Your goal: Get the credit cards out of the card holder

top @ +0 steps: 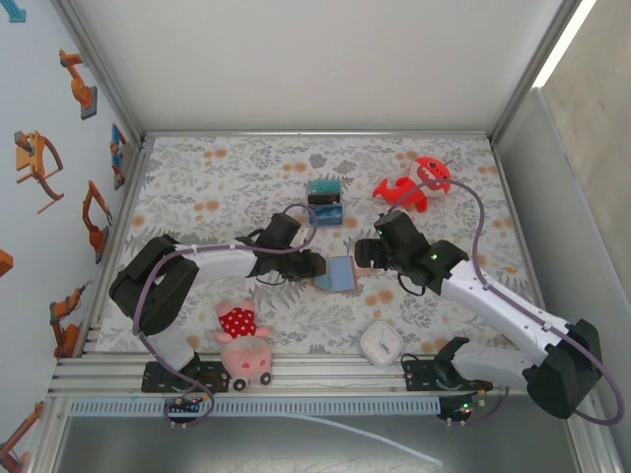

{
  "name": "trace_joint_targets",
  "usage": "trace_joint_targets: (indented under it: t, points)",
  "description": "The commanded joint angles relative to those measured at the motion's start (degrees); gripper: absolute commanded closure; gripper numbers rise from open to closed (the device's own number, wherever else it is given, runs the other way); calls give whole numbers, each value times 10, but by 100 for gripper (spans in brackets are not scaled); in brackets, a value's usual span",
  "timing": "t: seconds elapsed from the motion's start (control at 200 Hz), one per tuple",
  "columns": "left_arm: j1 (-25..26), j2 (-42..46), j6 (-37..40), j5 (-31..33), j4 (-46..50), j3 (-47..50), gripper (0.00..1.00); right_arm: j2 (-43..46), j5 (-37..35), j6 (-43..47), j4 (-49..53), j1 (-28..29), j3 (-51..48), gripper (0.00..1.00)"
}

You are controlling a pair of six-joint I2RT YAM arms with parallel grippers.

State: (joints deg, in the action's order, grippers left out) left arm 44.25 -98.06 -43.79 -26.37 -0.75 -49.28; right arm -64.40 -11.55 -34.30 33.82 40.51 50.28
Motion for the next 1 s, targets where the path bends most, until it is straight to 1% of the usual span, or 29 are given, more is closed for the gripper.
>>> trace_joint_targets:
  t: [0.0, 0.205, 0.321, 0.466, 0.766, 0.906, 0.997]
  points:
    - [-4, 4, 43, 7, 43, -19, 63, -4, 13, -16, -27, -3, 6, 11]
    - [-5, 8, 90, 64, 111, -41, 59, 3, 24, -19, -41, -3, -1, 13]
    - [-5, 10, 108, 93, 133, -47, 59, 7, 24, -20, -47, -3, -4, 18]
    - [-5, -5, 116, 90, 130, -59, 59, 11, 18, -20, -50, -3, -7, 21]
    - [6, -32, 94, 64, 84, -70, 60, 22, 0, -26, -47, -3, -20, 24]
    - [14, -35, 76, 71, 69, -66, 62, 26, -5, -33, -47, -4, -26, 24]
    - [22, -29, 68, 94, 69, -63, 62, 31, -2, -34, -49, -4, -31, 25]
